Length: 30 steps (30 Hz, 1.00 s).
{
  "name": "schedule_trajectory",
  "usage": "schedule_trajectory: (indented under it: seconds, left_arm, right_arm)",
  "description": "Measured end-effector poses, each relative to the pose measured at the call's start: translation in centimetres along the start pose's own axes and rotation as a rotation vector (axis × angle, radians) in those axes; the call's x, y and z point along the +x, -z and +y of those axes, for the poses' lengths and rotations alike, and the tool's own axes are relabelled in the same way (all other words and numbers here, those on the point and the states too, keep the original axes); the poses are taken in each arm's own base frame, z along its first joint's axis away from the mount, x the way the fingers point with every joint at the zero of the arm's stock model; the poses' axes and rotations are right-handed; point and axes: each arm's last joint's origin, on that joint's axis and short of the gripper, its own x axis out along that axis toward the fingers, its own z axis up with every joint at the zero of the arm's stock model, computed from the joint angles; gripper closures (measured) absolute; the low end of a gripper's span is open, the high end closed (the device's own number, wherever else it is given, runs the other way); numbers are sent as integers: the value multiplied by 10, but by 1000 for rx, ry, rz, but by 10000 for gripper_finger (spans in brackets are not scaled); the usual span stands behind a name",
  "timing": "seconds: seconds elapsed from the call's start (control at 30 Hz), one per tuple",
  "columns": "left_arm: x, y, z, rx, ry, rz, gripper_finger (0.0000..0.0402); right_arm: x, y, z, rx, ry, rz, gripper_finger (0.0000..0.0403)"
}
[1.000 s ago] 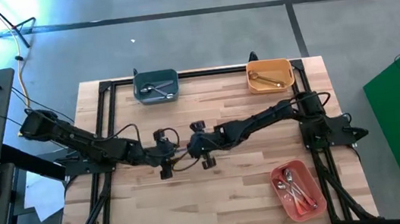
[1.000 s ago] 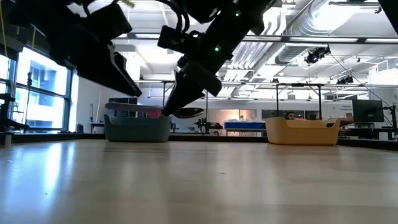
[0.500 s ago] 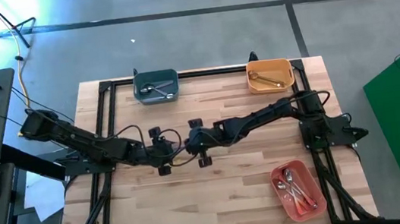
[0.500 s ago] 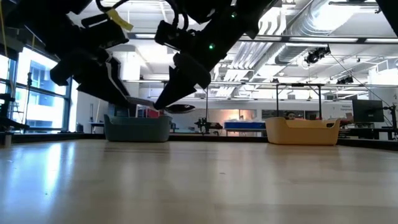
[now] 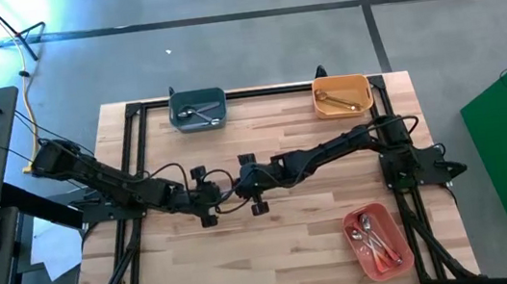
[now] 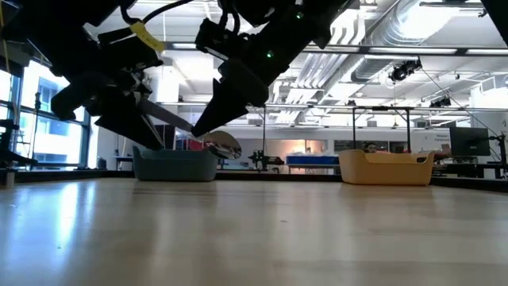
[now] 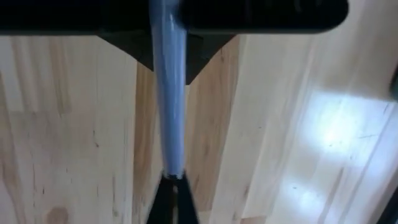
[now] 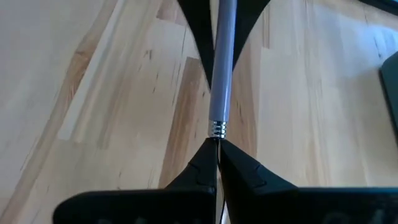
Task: Sort silverware by color (type)
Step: Put the violet spoon into the dark green bin
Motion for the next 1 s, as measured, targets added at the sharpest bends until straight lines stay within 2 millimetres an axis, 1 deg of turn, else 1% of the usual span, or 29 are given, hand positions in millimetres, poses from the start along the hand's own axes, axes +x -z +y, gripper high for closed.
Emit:
schedule_trajectory:
  seconds: [0.33, 0.43, 0.53, 0.63, 0.73, 0.8, 0.9, 1.0]
  left_arm:
    - [0, 0, -1, -55, 35, 5, 401]
    - [0, 0, -1, -62, 45, 8, 401]
    - [0, 0, -1, -63, 52, 11, 401]
    - [-1, 1, 1, -62, 46, 23, 401]
    - [-3, 1, 6, -77, 33, 36, 401]
    - [-6, 0, 12, -93, 24, 31, 401]
    - [-10, -4, 20, -122, 20, 13, 401]
    - [-12, -8, 24, -131, 45, -20, 401]
  right_arm:
    - [-1, -2, 7, 18, -9, -5, 402]
    - [-1, -2, 7, 42, -9, -4, 393]
    - [-1, -2, 7, 43, -8, -3, 366]
    - [-1, -2, 7, 66, -5, -2, 323]
    - [-3, -2, 7, 74, 15, 7, 280]
    - [-8, -4, 5, 74, 33, 8, 260]
    - [-15, -6, 3, 76, 51, 14, 246]
    - [-16, -10, 2, 111, 22, -32, 245]
